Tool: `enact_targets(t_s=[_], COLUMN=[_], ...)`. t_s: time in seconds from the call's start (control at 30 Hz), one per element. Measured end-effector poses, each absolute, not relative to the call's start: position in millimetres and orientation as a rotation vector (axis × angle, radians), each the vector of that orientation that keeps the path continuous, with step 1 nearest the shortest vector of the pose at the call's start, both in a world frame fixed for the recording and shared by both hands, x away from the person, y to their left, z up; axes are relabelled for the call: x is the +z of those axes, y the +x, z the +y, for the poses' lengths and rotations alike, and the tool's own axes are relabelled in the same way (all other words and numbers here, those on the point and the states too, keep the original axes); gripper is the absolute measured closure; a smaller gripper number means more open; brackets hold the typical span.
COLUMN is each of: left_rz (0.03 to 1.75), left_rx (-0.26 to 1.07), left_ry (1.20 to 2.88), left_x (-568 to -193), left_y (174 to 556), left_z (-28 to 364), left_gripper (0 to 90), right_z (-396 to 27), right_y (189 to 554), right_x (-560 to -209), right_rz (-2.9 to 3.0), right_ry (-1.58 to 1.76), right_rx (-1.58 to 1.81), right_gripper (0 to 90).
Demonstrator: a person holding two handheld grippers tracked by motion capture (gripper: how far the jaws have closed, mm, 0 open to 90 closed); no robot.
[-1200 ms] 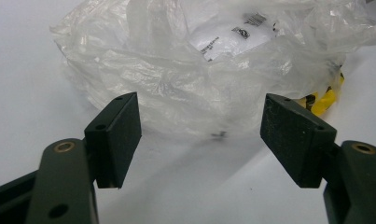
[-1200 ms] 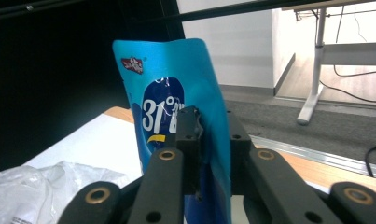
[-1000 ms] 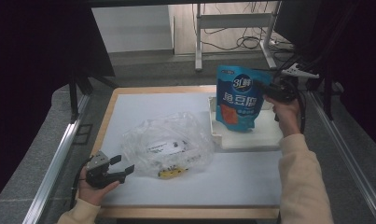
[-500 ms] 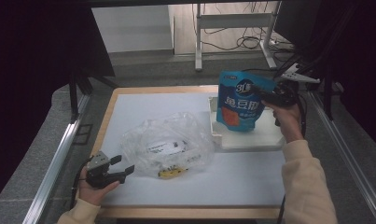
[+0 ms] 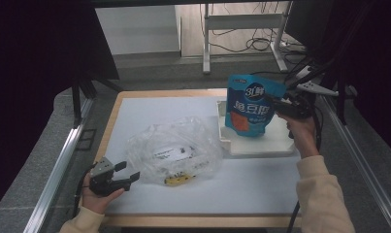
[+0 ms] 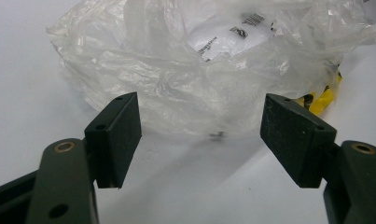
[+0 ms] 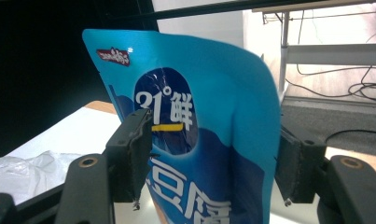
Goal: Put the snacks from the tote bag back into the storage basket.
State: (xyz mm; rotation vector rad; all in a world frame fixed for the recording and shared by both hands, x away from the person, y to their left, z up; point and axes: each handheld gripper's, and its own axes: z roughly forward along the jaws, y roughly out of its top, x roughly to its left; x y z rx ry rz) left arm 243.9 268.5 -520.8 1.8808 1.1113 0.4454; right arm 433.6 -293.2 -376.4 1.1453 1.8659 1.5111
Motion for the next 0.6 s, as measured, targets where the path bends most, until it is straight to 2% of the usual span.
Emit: enact_targets(t_s=[0.6], left_rz=[1.106], left_rx=[0.440], left_ry=[1.882], left_x=[-521.1], left_y=[245.8], left_z=[267.4], left_gripper=[29.4], right_z=[-298.7], right_y=[399.4], right_x=[-397.4], right_rz=[1.826], right_ry=[1.180], right_rx=[1.469], right_gripper=[34.6])
